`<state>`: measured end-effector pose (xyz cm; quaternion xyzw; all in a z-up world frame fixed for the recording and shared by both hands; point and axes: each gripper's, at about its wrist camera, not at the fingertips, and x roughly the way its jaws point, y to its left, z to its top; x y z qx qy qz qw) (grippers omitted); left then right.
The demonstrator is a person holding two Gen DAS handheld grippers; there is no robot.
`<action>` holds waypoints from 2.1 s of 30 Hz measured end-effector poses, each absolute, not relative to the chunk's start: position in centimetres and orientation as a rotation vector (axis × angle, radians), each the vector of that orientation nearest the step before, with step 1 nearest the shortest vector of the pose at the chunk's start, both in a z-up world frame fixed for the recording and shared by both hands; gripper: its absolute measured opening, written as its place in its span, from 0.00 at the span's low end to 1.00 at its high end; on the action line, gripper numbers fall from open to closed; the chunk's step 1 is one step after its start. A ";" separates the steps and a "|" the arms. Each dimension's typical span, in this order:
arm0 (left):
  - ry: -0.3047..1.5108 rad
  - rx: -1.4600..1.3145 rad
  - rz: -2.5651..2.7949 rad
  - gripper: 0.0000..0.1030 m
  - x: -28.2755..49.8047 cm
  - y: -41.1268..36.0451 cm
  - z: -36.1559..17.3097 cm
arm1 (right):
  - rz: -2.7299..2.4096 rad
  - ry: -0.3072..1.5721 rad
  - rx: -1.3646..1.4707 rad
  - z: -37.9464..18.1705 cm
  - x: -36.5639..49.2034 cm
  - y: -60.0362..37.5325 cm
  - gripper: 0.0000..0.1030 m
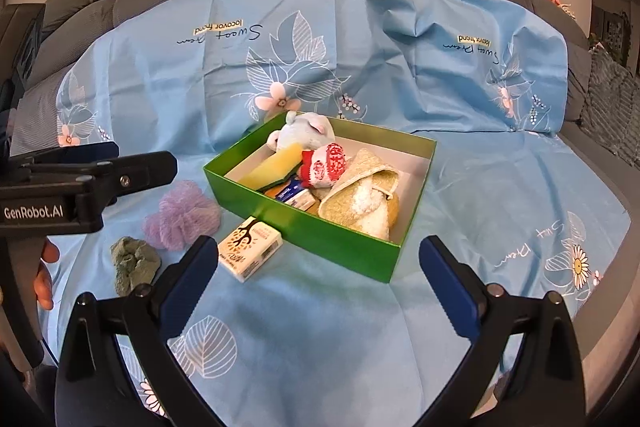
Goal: Organize soft objects
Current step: 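Move the left gripper toward the olive-green knit cloth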
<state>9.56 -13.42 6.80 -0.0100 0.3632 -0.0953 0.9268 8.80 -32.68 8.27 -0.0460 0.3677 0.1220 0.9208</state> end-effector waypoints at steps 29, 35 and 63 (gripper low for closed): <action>0.863 -0.220 -0.046 1.00 3.3 0.3 0.0 | 0.475 0.879 -0.131 3.9 3.5 -24.7 0.99; 0.951 -0.236 -0.059 1.00 4.9 1.3 -3.6 | 0.556 0.917 -0.136 1.7 3.1 -21.3 0.99; 1.042 -0.224 -0.305 0.23 8.9 0.5 -8.4 | 0.728 1.049 -0.072 -5.4 7.5 -12.5 0.17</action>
